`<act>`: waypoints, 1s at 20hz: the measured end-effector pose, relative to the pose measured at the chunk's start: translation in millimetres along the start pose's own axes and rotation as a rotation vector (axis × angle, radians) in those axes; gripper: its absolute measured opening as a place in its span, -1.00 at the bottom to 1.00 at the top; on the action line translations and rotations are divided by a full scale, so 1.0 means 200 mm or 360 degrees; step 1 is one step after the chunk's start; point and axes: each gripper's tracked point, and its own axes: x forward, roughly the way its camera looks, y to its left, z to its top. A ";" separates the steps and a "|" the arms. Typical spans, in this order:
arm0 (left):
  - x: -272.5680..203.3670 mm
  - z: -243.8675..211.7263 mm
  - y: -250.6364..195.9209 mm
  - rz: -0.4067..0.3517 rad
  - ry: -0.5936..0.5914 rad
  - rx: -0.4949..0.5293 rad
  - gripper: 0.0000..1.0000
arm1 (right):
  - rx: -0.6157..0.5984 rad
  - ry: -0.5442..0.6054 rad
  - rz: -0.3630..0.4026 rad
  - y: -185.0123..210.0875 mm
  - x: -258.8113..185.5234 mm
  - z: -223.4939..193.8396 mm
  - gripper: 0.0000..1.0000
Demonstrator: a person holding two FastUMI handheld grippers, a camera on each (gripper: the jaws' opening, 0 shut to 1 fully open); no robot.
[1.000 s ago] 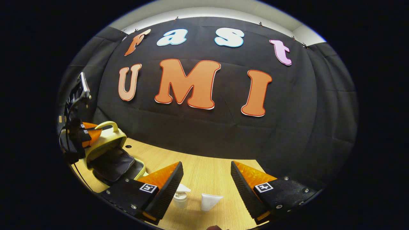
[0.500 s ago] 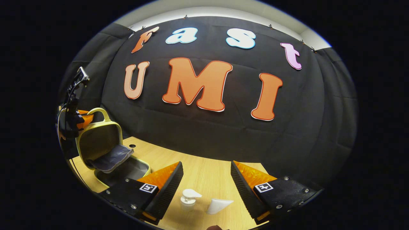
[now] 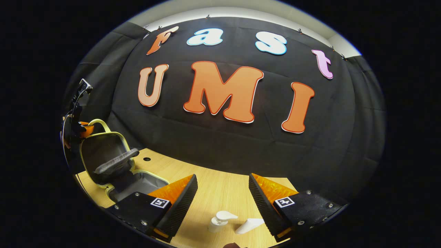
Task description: First open the suitcase, pack the skin care products into it, and then close the suitcase.
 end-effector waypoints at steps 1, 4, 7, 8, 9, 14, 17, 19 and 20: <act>0.04 -0.06 0.04 -0.0006 0.0027 -0.0019 -0.89 | -0.0001 0.0006 0.0002 0.03 0.00 0.00 0.90; 0.16 -0.21 0.15 -0.0045 0.0116 -0.0075 -0.89 | 0.0027 0.0033 0.0021 0.16 0.01 0.01 0.91; 0.28 -0.44 0.25 -0.0044 0.0243 -0.0131 -0.89 | 0.0039 0.0053 0.0049 0.27 0.01 0.02 0.91; 0.32 -0.51 0.26 -0.0046 0.0285 -0.0138 -0.89 | 0.0040 0.0060 0.0059 0.30 0.01 0.03 0.90; 0.35 -0.57 0.27 -0.0049 0.0326 -0.0151 -0.89 | 0.0040 0.0065 0.0067 0.33 0.01 0.04 0.89; 0.46 -0.90 0.24 -0.0063 0.0515 -0.0218 -0.88 | 0.0056 0.0105 0.0077 0.38 0.02 0.03 0.91; 0.51 -1.07 0.22 -0.0061 0.0633 -0.0257 -0.88 | 0.0096 0.0134 0.0074 0.39 0.02 0.02 0.91; 0.55 -1.17 0.21 -0.0039 0.0686 -0.0240 -0.81 | 0.0096 0.0142 0.0065 0.39 0.01 0.00 0.90; 0.55 -1.18 0.22 -0.0018 0.0707 -0.0217 -0.75 | 0.0090 0.0151 0.0056 0.37 0.01 -0.01 0.90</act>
